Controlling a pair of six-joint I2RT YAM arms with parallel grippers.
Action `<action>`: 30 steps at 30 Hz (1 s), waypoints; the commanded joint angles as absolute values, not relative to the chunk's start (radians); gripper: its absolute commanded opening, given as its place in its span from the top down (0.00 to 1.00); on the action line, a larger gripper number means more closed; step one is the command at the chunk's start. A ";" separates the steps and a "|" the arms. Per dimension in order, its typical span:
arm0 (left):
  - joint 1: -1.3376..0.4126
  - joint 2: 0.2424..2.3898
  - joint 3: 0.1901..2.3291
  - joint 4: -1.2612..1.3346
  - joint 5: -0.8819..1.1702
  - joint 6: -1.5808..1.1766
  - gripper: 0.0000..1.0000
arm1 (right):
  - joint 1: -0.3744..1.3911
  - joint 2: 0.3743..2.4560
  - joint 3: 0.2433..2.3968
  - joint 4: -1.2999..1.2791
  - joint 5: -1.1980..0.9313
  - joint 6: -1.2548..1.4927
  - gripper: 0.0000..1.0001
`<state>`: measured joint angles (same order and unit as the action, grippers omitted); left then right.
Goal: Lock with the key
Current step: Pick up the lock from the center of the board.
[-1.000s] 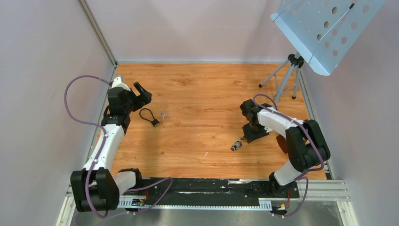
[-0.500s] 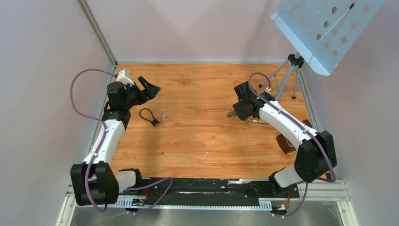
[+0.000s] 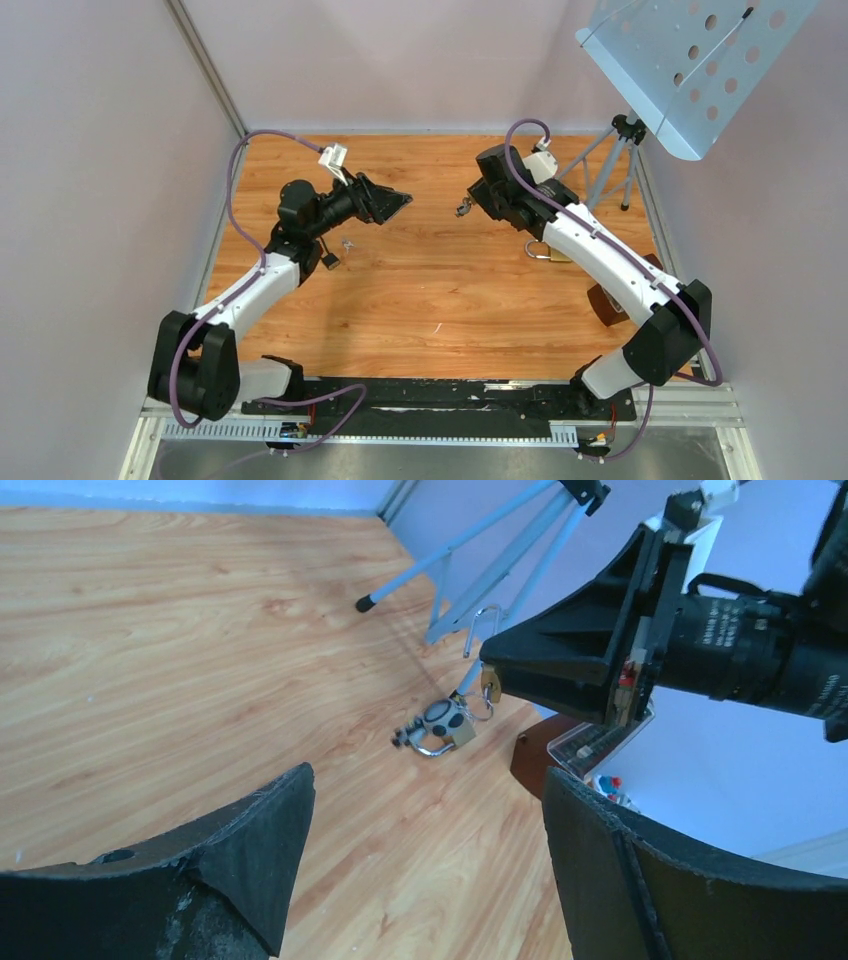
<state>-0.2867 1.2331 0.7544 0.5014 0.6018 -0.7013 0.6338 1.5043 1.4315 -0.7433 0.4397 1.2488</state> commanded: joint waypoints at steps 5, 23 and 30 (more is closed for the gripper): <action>-0.413 1.344 0.788 0.766 0.520 -0.621 0.11 | 0.676 1.520 1.567 -0.624 0.445 1.154 0.97; -0.519 1.477 0.854 0.910 0.363 -0.529 0.15 | 0.698 1.567 1.648 -0.600 0.341 1.142 0.96; -0.532 1.517 0.874 0.945 0.292 -0.524 0.13 | 0.701 1.575 1.642 -0.594 0.333 1.128 0.96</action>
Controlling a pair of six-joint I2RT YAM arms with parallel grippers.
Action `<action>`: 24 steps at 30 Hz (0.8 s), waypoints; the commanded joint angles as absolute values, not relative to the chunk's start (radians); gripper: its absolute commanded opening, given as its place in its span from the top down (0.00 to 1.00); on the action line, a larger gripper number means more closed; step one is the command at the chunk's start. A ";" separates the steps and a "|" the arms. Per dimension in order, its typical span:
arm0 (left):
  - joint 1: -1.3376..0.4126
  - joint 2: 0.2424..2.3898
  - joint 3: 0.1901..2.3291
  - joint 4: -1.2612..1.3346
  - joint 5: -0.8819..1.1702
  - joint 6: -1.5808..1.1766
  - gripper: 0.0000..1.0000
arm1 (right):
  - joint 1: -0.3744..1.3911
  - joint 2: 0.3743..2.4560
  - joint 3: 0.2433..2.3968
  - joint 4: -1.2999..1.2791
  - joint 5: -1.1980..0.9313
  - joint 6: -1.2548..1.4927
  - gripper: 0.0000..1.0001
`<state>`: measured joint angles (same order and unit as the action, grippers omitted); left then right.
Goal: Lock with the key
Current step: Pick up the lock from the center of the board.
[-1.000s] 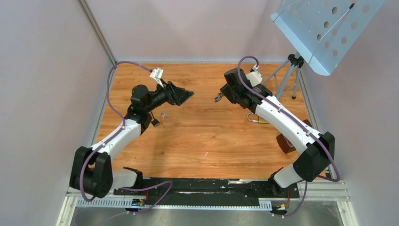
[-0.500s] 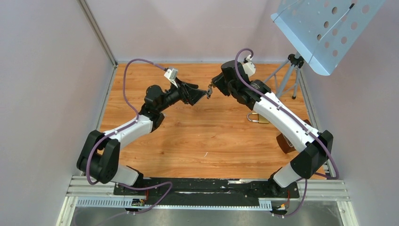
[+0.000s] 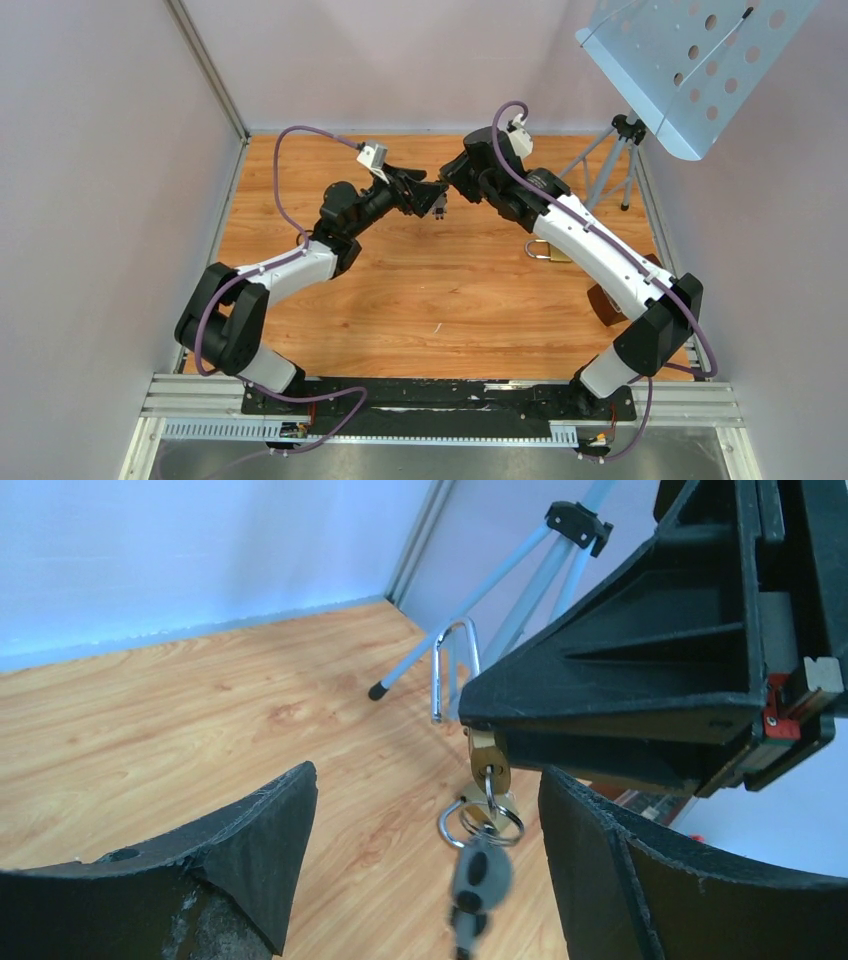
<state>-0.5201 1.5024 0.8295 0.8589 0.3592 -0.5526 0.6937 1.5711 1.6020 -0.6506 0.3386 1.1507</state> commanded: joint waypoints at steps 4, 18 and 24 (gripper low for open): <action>-0.532 1.545 0.888 0.958 0.281 -0.544 0.21 | 0.701 1.583 1.639 -0.583 0.319 1.124 0.97; -0.532 1.584 0.862 1.051 0.316 -0.691 0.41 | 0.701 1.573 1.580 -0.505 0.278 1.184 0.97; -0.533 1.584 0.853 1.056 0.315 -0.722 0.37 | 0.701 1.564 1.562 -0.490 0.277 1.208 0.97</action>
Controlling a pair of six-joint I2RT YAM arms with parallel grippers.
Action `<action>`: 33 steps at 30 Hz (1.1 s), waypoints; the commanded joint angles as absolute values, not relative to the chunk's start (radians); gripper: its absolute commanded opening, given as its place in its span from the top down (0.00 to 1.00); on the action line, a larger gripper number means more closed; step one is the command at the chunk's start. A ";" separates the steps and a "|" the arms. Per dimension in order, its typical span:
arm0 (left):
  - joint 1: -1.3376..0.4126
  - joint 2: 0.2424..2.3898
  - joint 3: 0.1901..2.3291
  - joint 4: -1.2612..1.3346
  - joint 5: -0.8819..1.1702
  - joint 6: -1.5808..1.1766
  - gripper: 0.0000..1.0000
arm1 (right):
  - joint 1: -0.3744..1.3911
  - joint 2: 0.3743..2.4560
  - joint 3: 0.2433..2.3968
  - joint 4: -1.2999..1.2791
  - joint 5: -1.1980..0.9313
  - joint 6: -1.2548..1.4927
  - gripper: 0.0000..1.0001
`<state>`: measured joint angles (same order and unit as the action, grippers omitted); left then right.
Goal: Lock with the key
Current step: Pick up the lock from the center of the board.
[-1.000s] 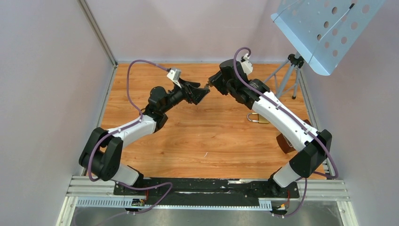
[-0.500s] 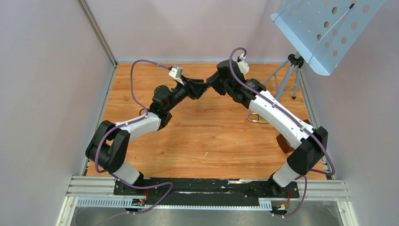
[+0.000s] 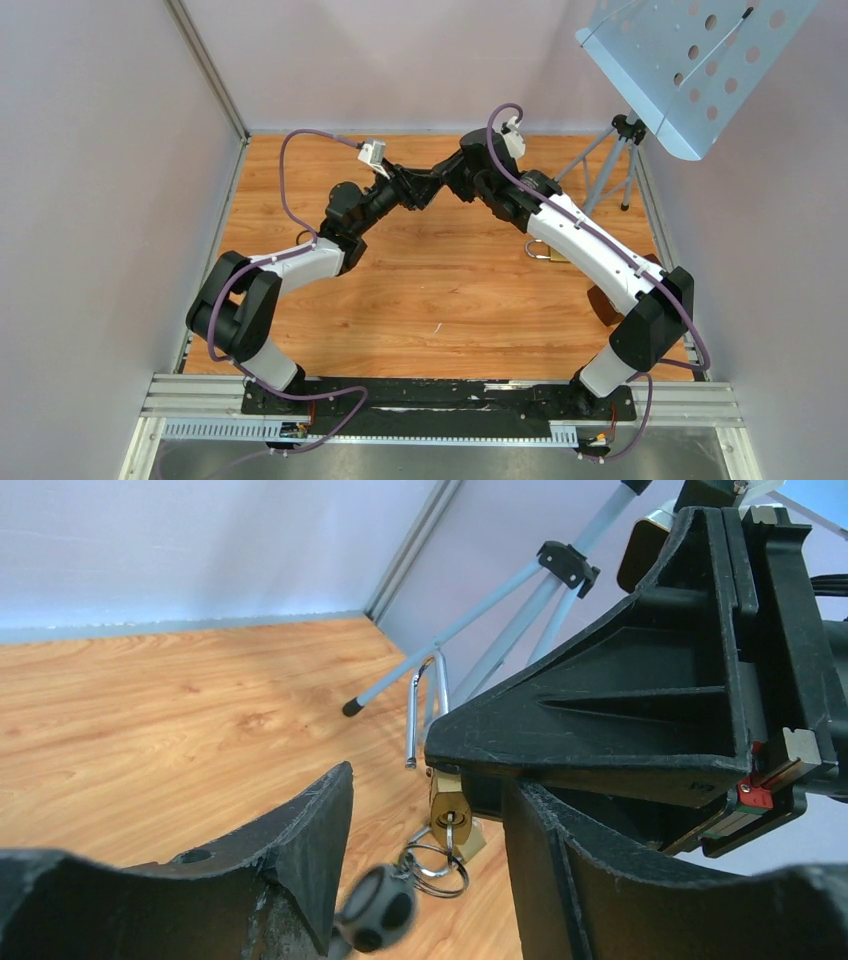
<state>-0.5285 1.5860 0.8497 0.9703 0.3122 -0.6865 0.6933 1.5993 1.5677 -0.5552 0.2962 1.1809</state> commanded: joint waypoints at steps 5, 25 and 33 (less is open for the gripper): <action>-0.532 1.579 0.849 1.068 0.317 -0.737 0.52 | 0.701 1.558 1.544 -0.484 0.280 1.223 0.97; -0.512 1.507 0.846 0.956 0.386 -0.699 1.00 | 0.677 1.499 1.450 -0.477 0.286 1.184 0.21; -0.371 1.482 0.932 0.782 0.575 -0.736 1.00 | 0.578 1.428 1.401 -0.378 0.075 0.938 0.26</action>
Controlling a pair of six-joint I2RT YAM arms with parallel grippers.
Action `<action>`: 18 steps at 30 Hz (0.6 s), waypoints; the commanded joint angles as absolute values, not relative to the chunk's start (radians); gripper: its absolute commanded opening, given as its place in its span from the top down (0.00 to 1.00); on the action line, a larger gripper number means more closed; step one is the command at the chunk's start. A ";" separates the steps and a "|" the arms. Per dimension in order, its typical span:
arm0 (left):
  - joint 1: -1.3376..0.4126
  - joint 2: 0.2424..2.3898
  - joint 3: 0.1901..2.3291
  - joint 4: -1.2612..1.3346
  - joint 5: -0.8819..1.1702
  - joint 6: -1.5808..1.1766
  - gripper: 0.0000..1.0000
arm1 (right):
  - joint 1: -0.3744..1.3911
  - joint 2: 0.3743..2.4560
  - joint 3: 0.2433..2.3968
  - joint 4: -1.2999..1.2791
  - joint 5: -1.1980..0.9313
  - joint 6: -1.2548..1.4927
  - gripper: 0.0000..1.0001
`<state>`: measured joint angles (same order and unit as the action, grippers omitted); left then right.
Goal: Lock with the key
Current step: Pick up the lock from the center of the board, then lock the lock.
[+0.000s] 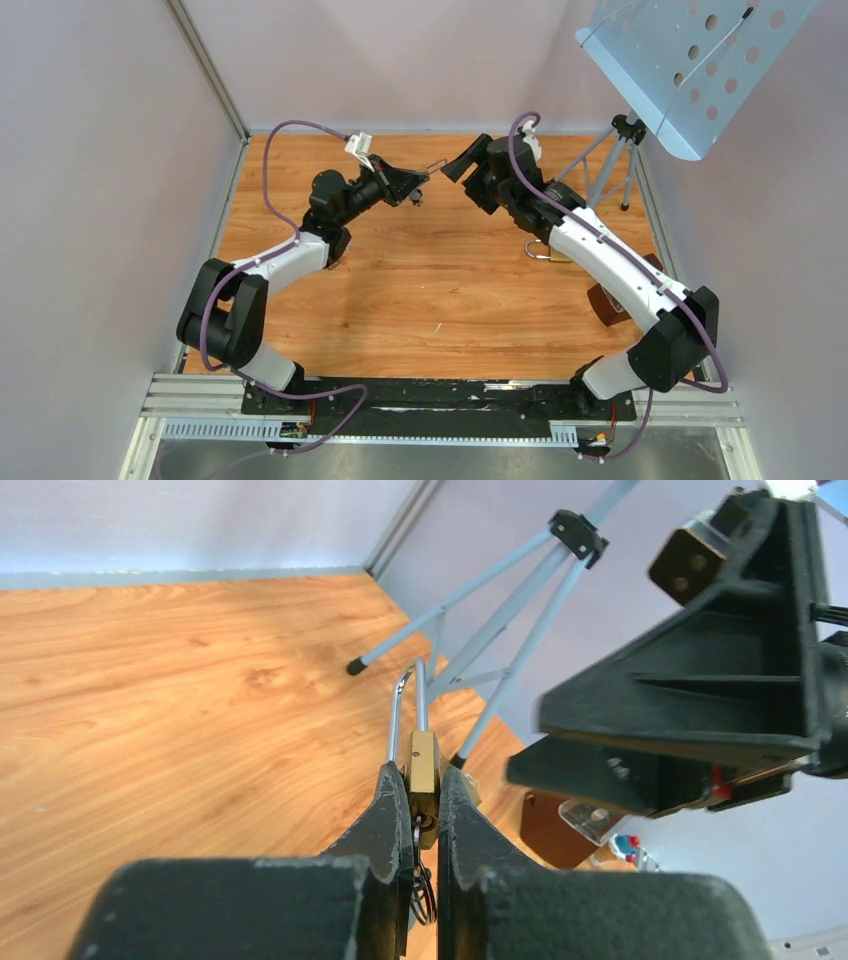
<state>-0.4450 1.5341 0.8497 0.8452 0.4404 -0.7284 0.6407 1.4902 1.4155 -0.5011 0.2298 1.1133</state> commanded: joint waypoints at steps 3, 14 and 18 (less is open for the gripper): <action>-0.300 1.459 0.959 0.731 0.777 -0.732 1.00 | 0.520 1.412 1.381 -0.268 -0.200 0.744 0.33; -0.233 1.414 1.150 0.523 1.228 -0.653 1.00 | 0.491 1.380 1.397 -0.190 -0.705 0.283 0.36; -0.233 1.401 1.172 0.623 1.280 -0.732 1.00 | 0.490 1.372 1.432 -0.187 -0.661 0.313 0.60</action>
<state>-0.2405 1.4406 1.1240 0.5545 1.1488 -0.6750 0.4904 1.4097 1.3678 -0.2459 -0.5953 0.3786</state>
